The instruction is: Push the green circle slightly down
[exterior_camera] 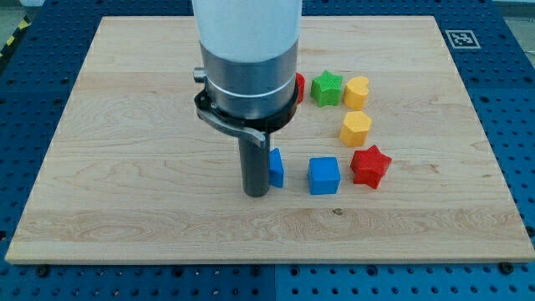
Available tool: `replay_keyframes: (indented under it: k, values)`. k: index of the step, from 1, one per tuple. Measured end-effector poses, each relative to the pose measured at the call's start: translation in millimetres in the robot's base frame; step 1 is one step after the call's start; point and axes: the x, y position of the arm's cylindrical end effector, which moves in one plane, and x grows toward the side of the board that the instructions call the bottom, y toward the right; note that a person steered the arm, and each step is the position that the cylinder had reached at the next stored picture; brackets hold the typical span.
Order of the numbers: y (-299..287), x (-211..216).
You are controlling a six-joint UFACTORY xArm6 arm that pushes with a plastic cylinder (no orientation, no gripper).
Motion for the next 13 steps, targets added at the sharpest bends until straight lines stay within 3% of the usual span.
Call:
replay_keyframes:
  k: [2, 3, 4, 5, 6, 7, 8, 11, 12, 13]
  values:
    - [-15, -11]
    - [-64, -48]
    - [-96, -111]
    - [-89, -186]
    - [-47, -241]
    - [-3, -243]
    - [4, -232]
    - [-16, -181]
    - [-13, -179]
    - [-11, -205]
